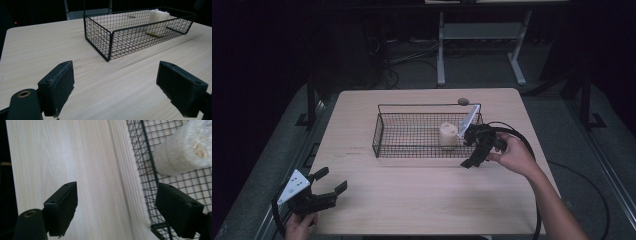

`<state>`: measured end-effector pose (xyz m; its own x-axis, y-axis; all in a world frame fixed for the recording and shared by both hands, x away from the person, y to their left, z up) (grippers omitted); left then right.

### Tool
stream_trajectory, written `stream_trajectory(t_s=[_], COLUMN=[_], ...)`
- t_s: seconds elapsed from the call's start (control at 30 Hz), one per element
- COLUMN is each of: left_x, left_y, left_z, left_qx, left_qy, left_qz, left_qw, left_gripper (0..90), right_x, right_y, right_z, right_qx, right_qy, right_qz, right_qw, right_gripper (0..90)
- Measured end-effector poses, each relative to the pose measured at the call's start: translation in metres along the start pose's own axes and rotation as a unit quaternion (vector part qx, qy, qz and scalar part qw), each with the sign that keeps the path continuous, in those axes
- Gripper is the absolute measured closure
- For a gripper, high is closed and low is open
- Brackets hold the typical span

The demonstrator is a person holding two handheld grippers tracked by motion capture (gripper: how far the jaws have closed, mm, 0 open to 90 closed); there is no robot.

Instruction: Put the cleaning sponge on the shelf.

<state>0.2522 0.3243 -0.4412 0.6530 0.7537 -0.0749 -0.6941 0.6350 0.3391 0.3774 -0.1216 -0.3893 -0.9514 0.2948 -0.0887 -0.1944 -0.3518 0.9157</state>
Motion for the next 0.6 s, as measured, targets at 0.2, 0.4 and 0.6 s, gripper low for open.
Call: stream_trajectory(t_s=[0.2,0.4,0.6], left_x=[-0.002,-0.002,-0.002], left_y=[-0.001,-0.001,-0.001], left_z=[0.0,0.0,0.0], left_qx=[0.0,0.0,-0.001], left_qy=[-0.001,0.002,0.002], left_qz=[-0.002,-0.002,-0.002], left_qw=[1.0,1.0,1.0], left_gripper=[13.9,14.0,13.9], right_x=[0.01,0.015,0.02], right_y=[-0.003,-0.006,-0.007], right_z=[-0.006,-0.01,-0.015], right_qx=[0.002,0.007,-0.001], right_qy=[0.005,0.006,0.005], right_qz=[0.0,0.002,0.002], right_qw=[1.0,1.0,1.0], right_gripper=[19.0,18.4,18.6])
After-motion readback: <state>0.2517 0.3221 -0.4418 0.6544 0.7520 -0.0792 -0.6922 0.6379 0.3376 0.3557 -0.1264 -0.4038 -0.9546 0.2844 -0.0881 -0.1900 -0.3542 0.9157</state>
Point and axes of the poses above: each handheld gripper's, and its own axes: y roughly backward along the jaws, z roughly out of its top, x roughly to its left, the point moved 4 cm from there along -y, roughly forward along the jaws, and after that the axes turned 8 degrees about -z, right-handed, at the moved point
